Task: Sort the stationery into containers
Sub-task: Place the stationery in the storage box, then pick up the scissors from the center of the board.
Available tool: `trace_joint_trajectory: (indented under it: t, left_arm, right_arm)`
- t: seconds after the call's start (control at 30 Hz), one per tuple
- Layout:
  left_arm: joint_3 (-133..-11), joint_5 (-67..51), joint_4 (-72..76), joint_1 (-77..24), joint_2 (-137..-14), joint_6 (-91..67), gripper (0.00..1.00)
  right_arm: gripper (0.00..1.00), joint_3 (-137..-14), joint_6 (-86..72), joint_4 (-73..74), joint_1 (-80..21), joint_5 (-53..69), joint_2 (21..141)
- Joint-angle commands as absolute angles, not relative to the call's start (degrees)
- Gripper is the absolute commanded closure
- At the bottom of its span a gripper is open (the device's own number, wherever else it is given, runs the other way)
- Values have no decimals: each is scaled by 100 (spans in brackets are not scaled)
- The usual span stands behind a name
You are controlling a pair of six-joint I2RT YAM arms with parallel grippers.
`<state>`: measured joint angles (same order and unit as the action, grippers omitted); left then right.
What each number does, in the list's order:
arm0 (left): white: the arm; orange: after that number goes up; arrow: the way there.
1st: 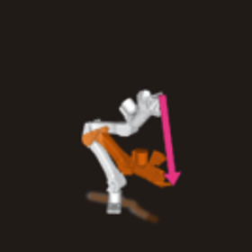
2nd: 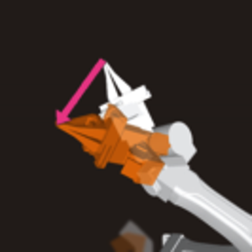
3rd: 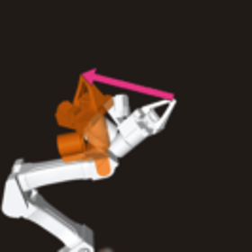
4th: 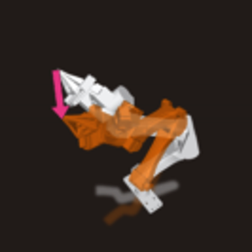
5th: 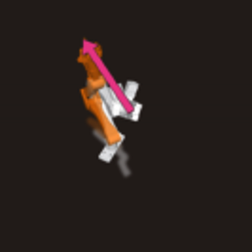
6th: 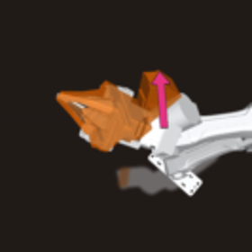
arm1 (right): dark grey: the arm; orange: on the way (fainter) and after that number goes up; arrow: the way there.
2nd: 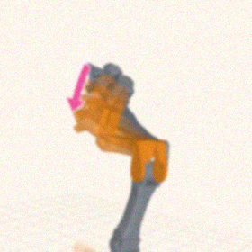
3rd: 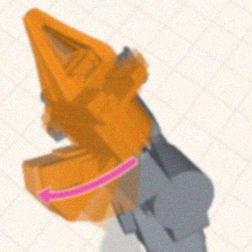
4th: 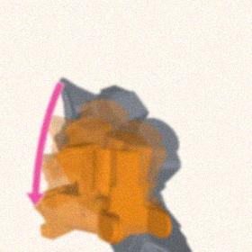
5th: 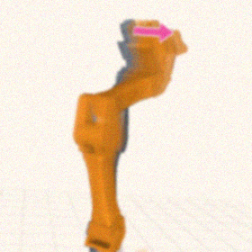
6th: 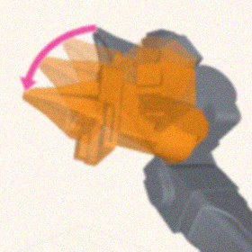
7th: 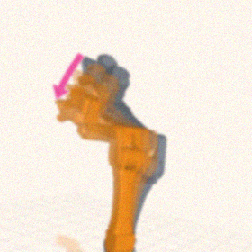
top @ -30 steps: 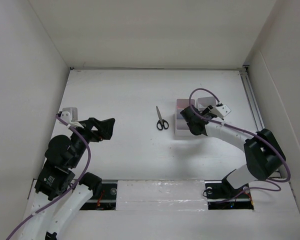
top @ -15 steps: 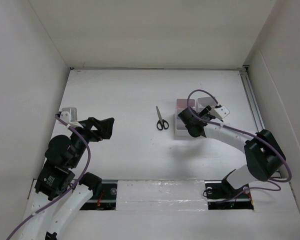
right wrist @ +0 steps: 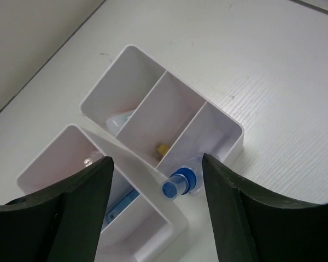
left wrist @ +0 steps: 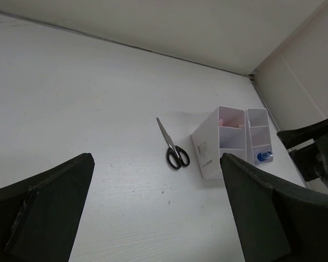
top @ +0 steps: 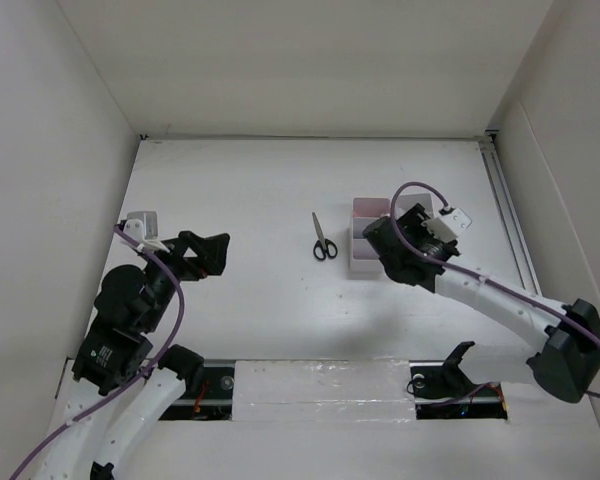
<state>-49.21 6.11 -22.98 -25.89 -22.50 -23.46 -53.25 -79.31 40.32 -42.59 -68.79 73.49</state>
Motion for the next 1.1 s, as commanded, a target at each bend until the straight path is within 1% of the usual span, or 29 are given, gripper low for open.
trace_joint_trajectory:
  t: [0.0,0.03,0.07,0.13,0.17,0.23,0.3,0.43,0.53,0.63,0.67,0.73,0.77,0.8,0.87,0.9,1.0,1.07]
  left_arm:
    - [-4975,703,-2162,-2610,-2496,-2391,0]
    - [-4975,703,-2162,-2610,-2548,-2391,0]
    - [-4975,703,-2162,-2610,-2618,-2391,0]
    - [-5053,773,-2224,-2610,-2882,-2452,0]
    - [-5054,869,-2311,-2610,-2996,-2539,0]
    - [-5115,949,-2417,-2610,-3417,-2880,0]
    - [-5115,836,-2417,-2610,-3742,-3145,0]
    - [-4966,108,-1804,-2610,-4559,-3708,0]
    - [-4878,35,-1626,-2610,-4886,-3989,0]
    - [-4939,-236,-1469,-2610,-5553,-4061,0]
    - [-5000,-359,-1416,-2610,-6007,-3991,2]
    - [-5158,-615,-1354,-2610,-6493,-3990,4]
    - [-5229,-615,-1354,-2723,-6713,-3990,4]
    - [-5316,-171,-1284,-3038,-7159,-4042,4]
    - [-5797,201,-1476,-3365,-7644,-4043,4]
    - [-5966,446,-1633,-3601,-8160,-4113,4]
    - [-6223,448,-1504,-3665,-8743,-4236,4]
    - [-6292,325,-1292,-3665,-9139,-4236,8]
  right_arm:
    - [27,-5651,-6937,3578,-4342,-6945,6857]
    - [27,-5651,-6708,3455,-4342,-6882,6760]
    - [23,-5651,-6228,3324,-4394,-6821,6541]
    - [20,-5651,-5654,2841,-4395,-6514,6294]
    - [17,-5599,-4999,2639,-4395,-6356,6041]
    - [14,-5599,-4389,2104,-4395,-5805,5793]
    - [10,-5546,-3843,1969,-4395,-5521,5486]
    - [9,-5756,-3429,2178,-4447,-5072,5125]
    - [9,-5810,-3261,2293,-4447,-4843,4783]
    - [9,-5757,-3165,2408,-4447,-4562,4457]
    - [9,-5757,-3103,2408,-4447,-4562,4230]
    - [9,-5695,-3050,2513,-4447,-4509,4053]
    - [10,-5695,-3050,2575,-4447,-4509,3921]
    - [10,-5695,-3050,2680,-4499,-4509,3859]
    - [10,-5695,-3050,2750,-4500,-4439,3736]
    - [10,-5695,-3050,2829,-4500,-4438,3631]
    - [10,-5695,-3103,2892,-4500,-4378,3490]
    - [10,-5590,-3103,2778,-4500,-4298,3410]
